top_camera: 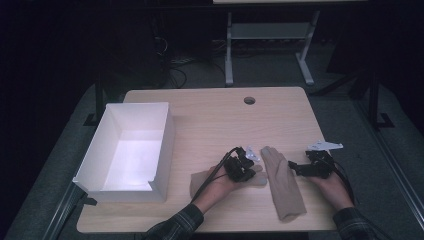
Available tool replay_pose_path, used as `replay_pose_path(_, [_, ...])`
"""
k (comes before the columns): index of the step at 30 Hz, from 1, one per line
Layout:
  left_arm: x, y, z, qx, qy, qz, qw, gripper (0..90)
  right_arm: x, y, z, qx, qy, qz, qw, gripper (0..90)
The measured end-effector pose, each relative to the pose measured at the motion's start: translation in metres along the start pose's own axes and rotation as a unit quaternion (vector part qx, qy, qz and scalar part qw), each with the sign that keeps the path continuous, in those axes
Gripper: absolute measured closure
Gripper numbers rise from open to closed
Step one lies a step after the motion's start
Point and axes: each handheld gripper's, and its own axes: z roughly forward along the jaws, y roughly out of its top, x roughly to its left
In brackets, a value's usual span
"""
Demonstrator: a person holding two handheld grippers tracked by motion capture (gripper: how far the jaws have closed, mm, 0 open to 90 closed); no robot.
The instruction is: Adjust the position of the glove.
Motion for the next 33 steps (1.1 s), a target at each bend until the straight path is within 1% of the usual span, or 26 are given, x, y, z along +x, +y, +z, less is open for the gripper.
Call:
replay_pose_path(1, [0.004, 0.0, 0.0, 0.0, 0.004, -0.005, 1.0, 89.7, 0.0, 0.0, 0.0, 0.0, 0.0, 0.0, 1.0, 15.9])
replay_pose_path(2, [0.004, 0.0, 0.0, 0.0, 0.004, -0.005, 1.0, 89.7, 0.0, 0.0, 0.0, 0.0, 0.0, 0.0, 1.0, 15.9])
replay_pose_path(3, [0.007, 0.0, 0.0, 0.0, 0.01, -0.007, 0.9999, 89.7, 0.0, 0.0, 0.0, 0.0, 0.0, 0.0, 1.0, 15.9])
replay_pose_path(4, [0.014, 0.0, -0.001, 0.0, 0.017, -0.014, 0.9998, 89.7, 0.0, 0.0, 0.0, 0.0, 0.0, 0.0, 1.0, 15.9])
replay_pose_path(5, [0.018, 0.0, -0.001, -0.002, 0.021, -0.018, 0.9996, 89.7, 0.0, 0.0, 0.0, 0.0, 0.0, 0.0, 1.0, 15.9])
replay_pose_path(6, [0.018, 0.0, -0.001, -0.002, 0.021, -0.018, 0.9996, 89.7, 0.0, 0.0, 0.0, 0.0, 0.0, 0.0, 1.0, 15.8])
replay_pose_path(7, [0.025, 0.0, -0.001, -0.003, 0.027, -0.023, 0.9994, 89.7, 0.0, 0.0, 0.0, 0.0, 0.0, 0.0, 1.0, 15.8])
replay_pose_path(10, [0.035, 0.002, -0.001, -0.001, 0.042, -0.033, 0.9986, 89.7, 0.0, 0.0, 0.0, 0.0, 0.0, 0.0, 1.0, 15.8])
replay_pose_path(11, [0.04, 0.003, -0.001, -0.001, 0.049, -0.034, 0.9982, 89.7, 0.0, 0.0, 0.0, 0.0, 0.0, 0.0, 1.0, 15.8])
replay_pose_path(14, [0.052, 0.005, 0.001, -0.001, 0.056, -0.044, 0.9975, 89.7, 0.0, 0.0, 0.0, 0.0, 0.0, 0.0, 1.0, 15.8])
replay_pose_path(15, [0.052, 0.005, 0.001, -0.001, 0.056, -0.044, 0.9975, 89.7, 0.0, 0.0, 0.0, 0.0, 0.0, 0.0, 1.0, 15.8])
replay_pose_path(16, [0.06, 0.007, 0.002, 0.0, 0.063, -0.047, 0.9969, 89.7, 0.0, 0.0, 0.0, 0.0, 0.0, 0.0, 1.0, 15.8])
replay_pose_path(17, [0.063, 0.007, 0.002, -0.001, 0.068, -0.049, 0.9965, 89.7, 0.0, 0.0, 0.0, 0.0, 0.0, 0.0, 1.0, 15.8])
replay_pose_path(18, [0.066, 0.008, 0.003, -0.004, 0.074, -0.056, 0.9957, 89.7, 0.0, 0.0, 0.0, 0.0, 0.0, 0.0, 1.0, 15.9])
replay_pose_path(20, [0.072, 0.009, 0.004, -0.006, 0.076, -0.066, 0.995, 89.7, 0.0, 0.0, 0.0, 0.0, 0.0, -0.001, 1.0, 15.9])
replay_pose_path(21, [0.074, 0.009, 0.003, -0.008, 0.076, -0.069, 0.9947, 89.7, 0.0, 0.0, 0.0, 0.0, 0.0, 0.0, 1.0, 15.9])
replay_pose_path(22, [0.075, 0.009, 0.002, -0.015, 0.071, -0.074, 0.9946, 89.7, 0.0, 0.0, 0.0, 0.0, 0.0, -0.001, 1.0, 15.9])
replay_pose_path(24, [0.075, 0.009, -0.001, -0.018, 0.067, -0.075, 0.9947, 89.6, 0.0, 0.0, 0.0, -0.001, 0.001, -0.001, 1.0, 15.8])
replay_pose_path(25, [0.073, 0.008, -0.009, -0.028, 0.068, -0.076, 0.9944, 89.7, 0.0, 0.0, 0.0, -0.001, 0.001, -0.001, 1.0, 15.8])
replay_pose_path(27, [0.071, 0.004, -0.019, -0.038, 0.066, -0.078, 0.994, 89.6, 0.0, 0.0, 0.0, -0.001, 0.001, 0.0, 1.0, 15.8])
replay_pose_path(29, [0.069, -0.004, -0.031, -0.048, 0.073, -0.083, 0.9927, 89.6, 0.0, 0.0, 0.0, -0.001, 0.001, 0.0, 1.0, 15.9])
replay_pose_path(30, [0.069, -0.008, -0.036, -0.049, 0.081, -0.087, 0.9917, 89.6, 0.0, 0.0, 0.0, 0.0, 0.001, 0.0, 1.0, 15.9])
replay_pose_path(31, [0.07, -0.013, -0.041, -0.046, 0.092, -0.086, 0.991, 89.7, 0.0, 0.0, 0.0, 0.0, 0.001, 0.0, 1.0, 15.9])
replay_pose_path(32, [0.071, -0.017, -0.046, -0.049, 0.098, -0.093, 0.9896, 89.7, 0.0, 0.0, 0.0, 0.0, 0.001, 0.0, 1.0, 15.8])
replay_pose_path(33, [0.071, -0.017, -0.046, -0.049, 0.098, -0.093, 0.9896, 89.7, 0.0, 0.0, 0.0, 0.0, 0.001, 0.0, 1.0, 15.9])
